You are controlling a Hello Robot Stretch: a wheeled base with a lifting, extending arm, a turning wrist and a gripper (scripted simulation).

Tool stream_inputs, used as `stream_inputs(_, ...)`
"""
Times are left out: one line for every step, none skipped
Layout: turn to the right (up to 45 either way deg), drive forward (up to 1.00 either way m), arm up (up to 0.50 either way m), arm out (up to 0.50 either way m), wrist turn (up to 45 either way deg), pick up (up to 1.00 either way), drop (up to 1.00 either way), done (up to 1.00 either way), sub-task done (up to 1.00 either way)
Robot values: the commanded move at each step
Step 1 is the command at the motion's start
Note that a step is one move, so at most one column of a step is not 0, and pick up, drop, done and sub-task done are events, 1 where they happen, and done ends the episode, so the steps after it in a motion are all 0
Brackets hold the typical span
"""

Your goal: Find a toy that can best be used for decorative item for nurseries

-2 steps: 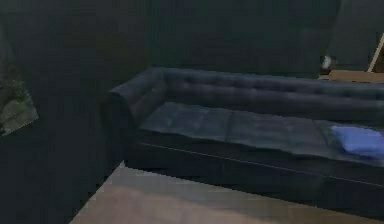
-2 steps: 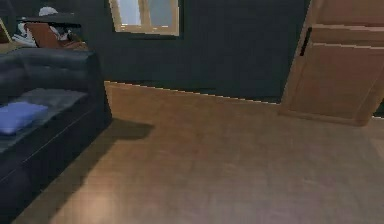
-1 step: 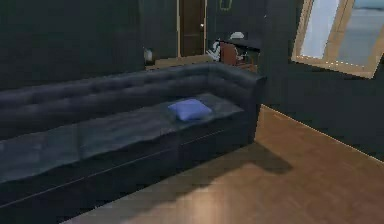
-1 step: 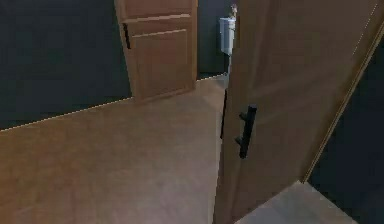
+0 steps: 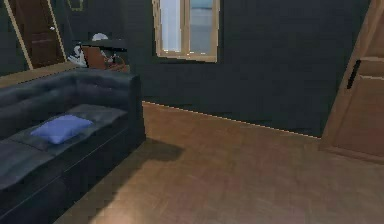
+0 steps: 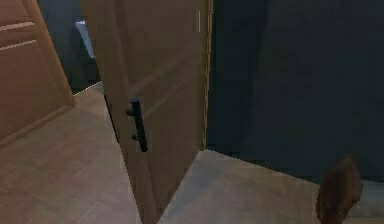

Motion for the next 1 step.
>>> stream_inputs(3.0, 0.00, 0.00, 0.00, 0.0, 0.00, 0.00, 0.00, 0.00)
